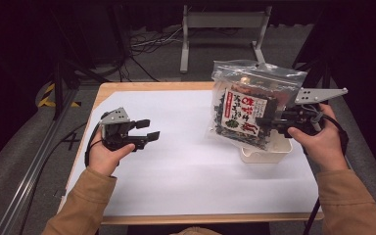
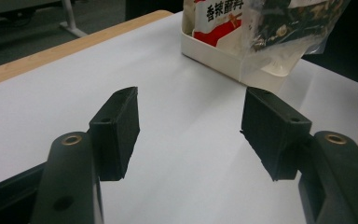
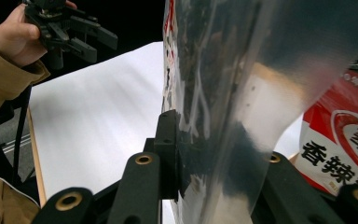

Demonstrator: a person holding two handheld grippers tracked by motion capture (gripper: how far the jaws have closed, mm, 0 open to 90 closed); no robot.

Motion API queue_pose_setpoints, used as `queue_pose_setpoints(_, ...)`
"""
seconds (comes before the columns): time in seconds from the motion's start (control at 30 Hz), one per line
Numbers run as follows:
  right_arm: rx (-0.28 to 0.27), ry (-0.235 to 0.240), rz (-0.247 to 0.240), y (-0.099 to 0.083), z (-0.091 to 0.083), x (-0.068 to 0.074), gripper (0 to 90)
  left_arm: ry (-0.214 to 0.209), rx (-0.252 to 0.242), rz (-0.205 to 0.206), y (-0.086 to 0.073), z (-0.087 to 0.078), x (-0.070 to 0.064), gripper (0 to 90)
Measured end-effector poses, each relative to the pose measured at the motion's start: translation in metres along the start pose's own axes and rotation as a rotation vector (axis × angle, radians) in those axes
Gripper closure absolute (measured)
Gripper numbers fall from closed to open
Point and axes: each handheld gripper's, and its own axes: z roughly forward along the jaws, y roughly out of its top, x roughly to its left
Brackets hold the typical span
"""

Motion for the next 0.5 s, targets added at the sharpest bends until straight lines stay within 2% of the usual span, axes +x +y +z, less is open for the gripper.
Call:
queue_pose_setpoints(0.03, -0.004, -0.002, 0.004, 0.000, -0.001, -0.001, 72.2, 0.007, 0.000, 0.010, -0.001, 0.000, 0.002, 35.9)
queue_pose_setpoints(0.23, -0.008, -0.027, 0.001, 0.002, -0.007, -0.006, 72.2, 0.014, 0.014, 0.004, -0.006, 0.002, 0.007, 32.4)
queue_pose_setpoints(0.5, -0.012, -0.066, -0.018, 0.004, -0.014, -0.015, 72.1, 0.061, 0.026, 0.030, -0.013, 0.003, 0.015, 27.2)
